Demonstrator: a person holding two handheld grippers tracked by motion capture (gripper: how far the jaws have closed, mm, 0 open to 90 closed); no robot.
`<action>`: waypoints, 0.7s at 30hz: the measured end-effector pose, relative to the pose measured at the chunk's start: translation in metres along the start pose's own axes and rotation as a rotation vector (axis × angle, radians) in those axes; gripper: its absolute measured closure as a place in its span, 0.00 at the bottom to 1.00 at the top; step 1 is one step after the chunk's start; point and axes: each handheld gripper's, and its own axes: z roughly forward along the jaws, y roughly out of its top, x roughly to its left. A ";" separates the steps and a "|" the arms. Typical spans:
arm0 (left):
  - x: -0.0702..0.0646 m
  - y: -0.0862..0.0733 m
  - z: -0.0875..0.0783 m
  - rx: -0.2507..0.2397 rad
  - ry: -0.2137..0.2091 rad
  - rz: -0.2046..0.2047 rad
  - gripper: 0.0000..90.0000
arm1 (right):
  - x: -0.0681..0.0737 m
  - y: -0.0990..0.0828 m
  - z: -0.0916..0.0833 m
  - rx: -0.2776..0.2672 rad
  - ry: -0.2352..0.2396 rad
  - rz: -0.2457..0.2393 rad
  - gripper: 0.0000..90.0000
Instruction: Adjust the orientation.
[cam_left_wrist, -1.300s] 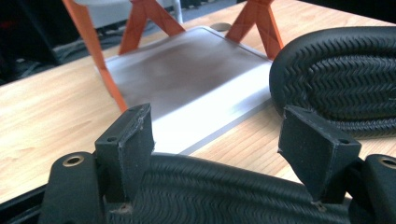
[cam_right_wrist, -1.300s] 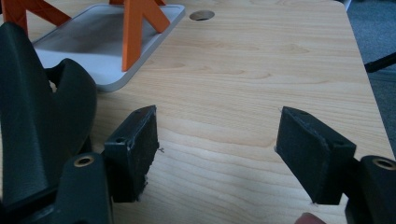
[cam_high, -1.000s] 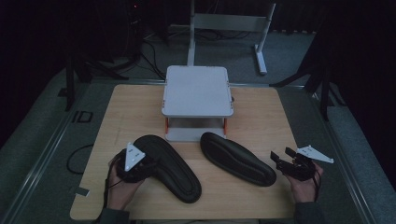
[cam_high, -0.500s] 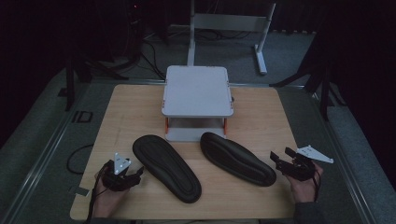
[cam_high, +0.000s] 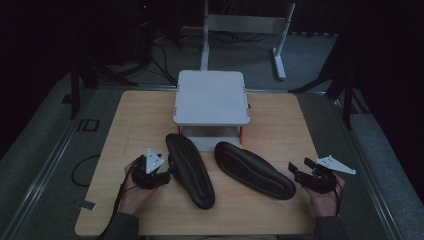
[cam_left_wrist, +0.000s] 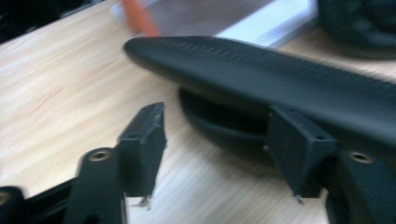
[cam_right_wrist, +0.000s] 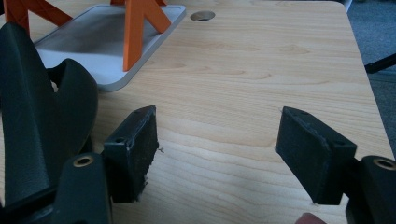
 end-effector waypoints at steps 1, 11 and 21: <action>-0.004 0.005 0.003 -0.008 0.003 0.009 0.43 | 0.000 0.000 0.000 0.000 0.000 0.002 0.32; -0.030 0.051 0.023 -0.085 -0.108 0.034 0.46 | -0.001 -0.001 0.000 0.004 0.001 0.007 0.32; -0.059 0.075 0.034 -0.137 -0.184 0.054 0.45 | 0.003 -0.001 0.003 0.024 0.027 -0.008 0.32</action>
